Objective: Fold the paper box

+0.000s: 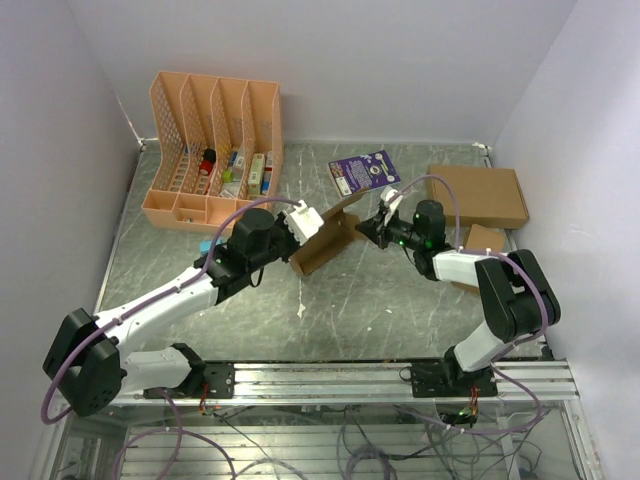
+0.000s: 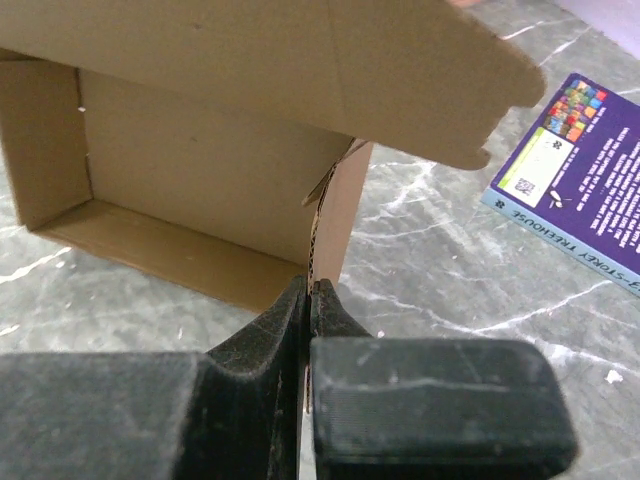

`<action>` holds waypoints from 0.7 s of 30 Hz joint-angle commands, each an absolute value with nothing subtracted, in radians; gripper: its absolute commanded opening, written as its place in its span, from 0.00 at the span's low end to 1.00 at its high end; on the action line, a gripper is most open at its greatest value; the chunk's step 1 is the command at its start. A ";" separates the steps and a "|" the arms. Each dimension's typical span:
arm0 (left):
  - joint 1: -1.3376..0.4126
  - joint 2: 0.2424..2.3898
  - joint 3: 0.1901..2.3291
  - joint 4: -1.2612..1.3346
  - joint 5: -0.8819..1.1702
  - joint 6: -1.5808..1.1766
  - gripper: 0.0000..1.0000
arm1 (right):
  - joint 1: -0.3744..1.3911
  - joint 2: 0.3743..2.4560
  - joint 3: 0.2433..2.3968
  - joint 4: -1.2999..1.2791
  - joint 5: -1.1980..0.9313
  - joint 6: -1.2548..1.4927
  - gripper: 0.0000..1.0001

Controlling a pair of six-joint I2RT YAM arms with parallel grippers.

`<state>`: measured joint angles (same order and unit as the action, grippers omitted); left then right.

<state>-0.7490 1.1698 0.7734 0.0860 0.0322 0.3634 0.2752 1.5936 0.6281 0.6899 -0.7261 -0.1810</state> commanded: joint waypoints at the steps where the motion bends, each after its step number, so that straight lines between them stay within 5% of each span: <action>1: -0.755 1.186 0.794 0.110 -0.005 0.409 0.07 | 0.315 1.639 0.613 0.874 -0.632 -0.134 0.00; 10: -0.756 1.191 0.753 0.136 0.014 0.384 0.07 | 0.320 1.643 0.611 0.806 -0.612 -0.128 0.03; 21: -0.755 1.190 0.757 0.120 0.003 0.393 0.07 | 0.281 1.658 0.735 0.535 -0.837 -0.202 0.22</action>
